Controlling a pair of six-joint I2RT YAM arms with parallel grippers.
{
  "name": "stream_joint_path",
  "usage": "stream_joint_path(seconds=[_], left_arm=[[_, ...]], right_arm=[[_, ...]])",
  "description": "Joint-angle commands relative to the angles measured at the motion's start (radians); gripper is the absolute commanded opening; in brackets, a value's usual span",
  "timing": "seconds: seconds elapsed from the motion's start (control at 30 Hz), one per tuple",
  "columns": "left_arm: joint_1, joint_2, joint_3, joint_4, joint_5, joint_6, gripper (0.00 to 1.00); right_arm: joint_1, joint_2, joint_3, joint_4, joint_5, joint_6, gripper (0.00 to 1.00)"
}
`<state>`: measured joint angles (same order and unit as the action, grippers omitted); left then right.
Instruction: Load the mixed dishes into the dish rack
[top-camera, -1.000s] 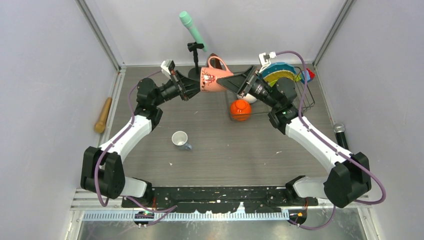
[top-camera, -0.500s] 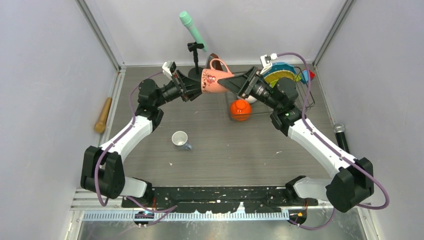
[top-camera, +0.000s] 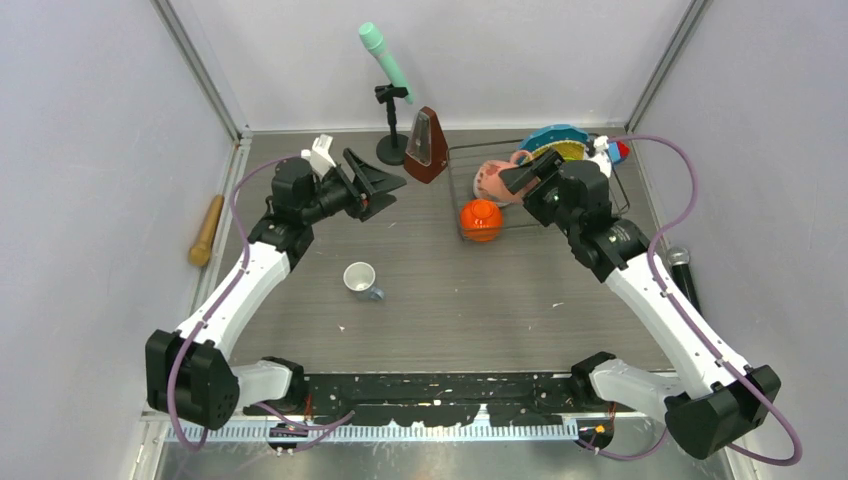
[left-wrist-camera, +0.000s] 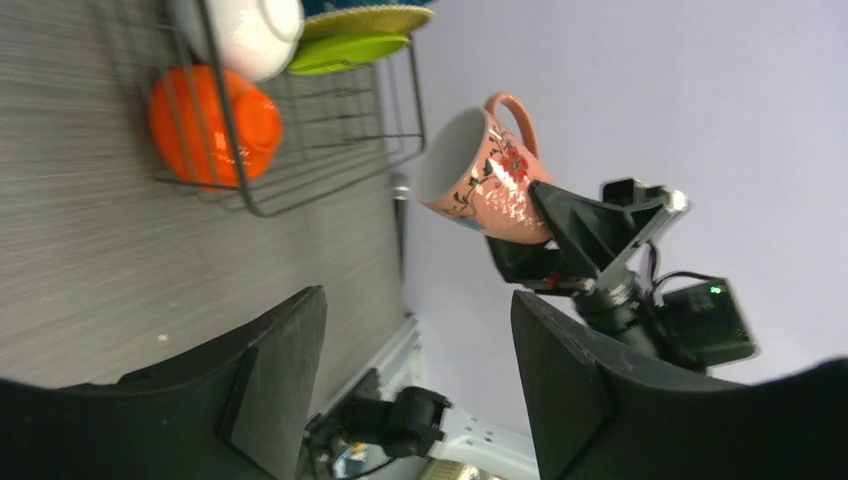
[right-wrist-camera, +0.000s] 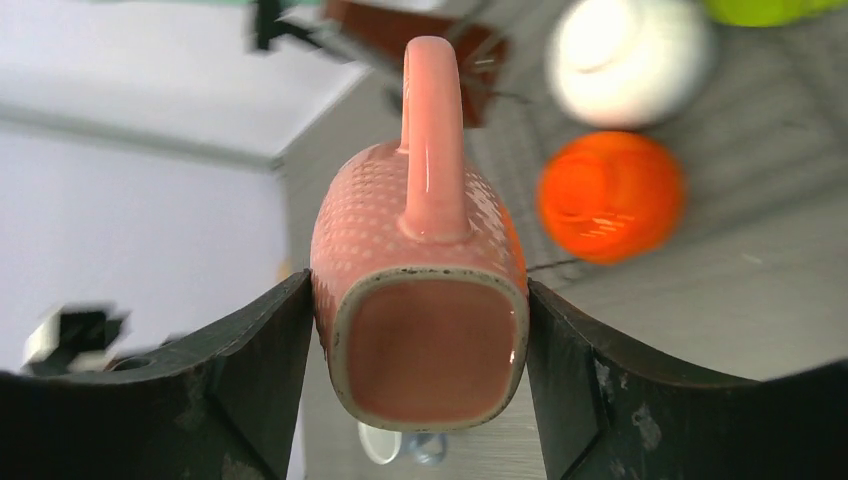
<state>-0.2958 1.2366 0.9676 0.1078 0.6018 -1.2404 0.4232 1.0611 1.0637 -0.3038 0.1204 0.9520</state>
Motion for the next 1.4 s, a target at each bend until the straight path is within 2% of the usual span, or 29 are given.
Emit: stream_joint_path(seconds=[0.0, 0.1, 0.23, 0.53, 0.7, 0.83, 1.17, 1.37], left_arm=[[0.004, -0.066, 0.059, -0.245, -0.141, 0.208, 0.71], [0.004, -0.083, 0.060, -0.279, -0.154, 0.238, 0.71], [0.007, -0.104, 0.062, -0.342, -0.176, 0.292, 0.71], [0.017, -0.202, 0.105, -0.602, -0.386, 0.530, 0.77], [0.017, -0.277, 0.098, -0.670, -0.502, 0.618, 0.83], [0.017, -0.324, 0.062, -0.680, -0.524, 0.632, 0.85], [0.017, -0.357, 0.008, -0.658, -0.452, 0.673, 0.84], [0.017, -0.379, -0.014, -0.652, -0.460, 0.686, 0.84]], right_arm=[[-0.002, 0.047, 0.195, -0.357, 0.391, 0.146, 0.00], [-0.002, 0.165, 0.335, -0.572, 0.485, 0.240, 0.00], [0.000, 0.310, 0.493, -0.717, 0.566, 0.303, 0.00], [0.009, 0.615, 0.737, -0.910, 0.662, 0.423, 0.00], [0.009, 0.773, 0.874, -1.015, 0.705, 0.509, 0.00], [0.008, 0.835, 0.907, -1.069, 0.715, 0.591, 0.00], [0.010, 0.915, 0.876, -1.095, 0.695, 0.829, 0.00], [0.017, 1.005, 0.873, -1.107, 0.703, 0.876, 0.00]])
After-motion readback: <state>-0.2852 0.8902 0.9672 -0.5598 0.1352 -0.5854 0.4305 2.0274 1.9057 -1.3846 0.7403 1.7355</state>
